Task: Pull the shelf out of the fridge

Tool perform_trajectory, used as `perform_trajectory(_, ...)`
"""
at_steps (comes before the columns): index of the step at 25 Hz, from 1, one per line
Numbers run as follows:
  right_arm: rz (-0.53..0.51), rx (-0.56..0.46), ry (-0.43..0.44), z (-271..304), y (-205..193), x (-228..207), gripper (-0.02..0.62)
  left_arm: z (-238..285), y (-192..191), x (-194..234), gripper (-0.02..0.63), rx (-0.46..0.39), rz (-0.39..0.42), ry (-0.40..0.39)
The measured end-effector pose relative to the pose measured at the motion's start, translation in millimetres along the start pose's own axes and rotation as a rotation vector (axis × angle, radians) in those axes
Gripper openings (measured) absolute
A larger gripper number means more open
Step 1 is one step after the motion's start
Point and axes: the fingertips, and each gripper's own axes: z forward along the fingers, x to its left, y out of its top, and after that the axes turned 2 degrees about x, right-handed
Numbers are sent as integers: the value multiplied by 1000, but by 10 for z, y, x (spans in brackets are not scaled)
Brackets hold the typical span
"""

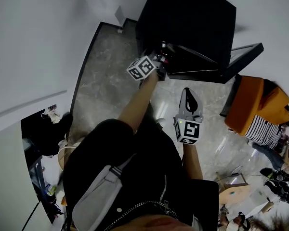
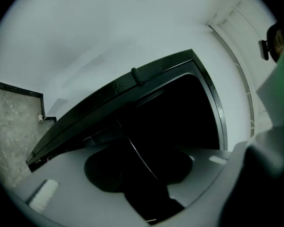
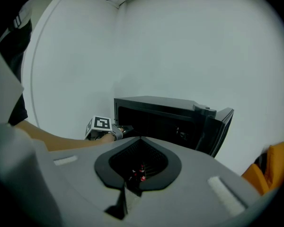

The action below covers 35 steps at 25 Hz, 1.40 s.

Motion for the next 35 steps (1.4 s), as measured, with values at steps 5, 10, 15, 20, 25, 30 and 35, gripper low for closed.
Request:
perform_trajectory(5,1,22,-8,-56,-95,-23,2,127,-16,133,143,-43,-166,10)
perform_trajectory(10,-10,41,-8,-109,-173,-41,2,254,-30,223,143,-86,-303,6)
perform_trajectory(15,-12,57,-17,-172,-244,-100,2,350,-36,333,141,-117,-411,4)
perform_trajectory(20,-9,70,-29,-225,-300,-172,2,407,-35,334,132,-147,-464,-29)
perform_trajectory(25,-6,82,-39,-253,-352,-219,2,472,10,318,112,-174,-489,-59)
perform_trajectory(30,-1,91,-40,-273,-403,-217,3,561,31,252,107,-162,-491,-99)
perform_trajectory(35,2,92,-42,-281,-412,-215,3,654,93,271,92,-168,-512,-100)
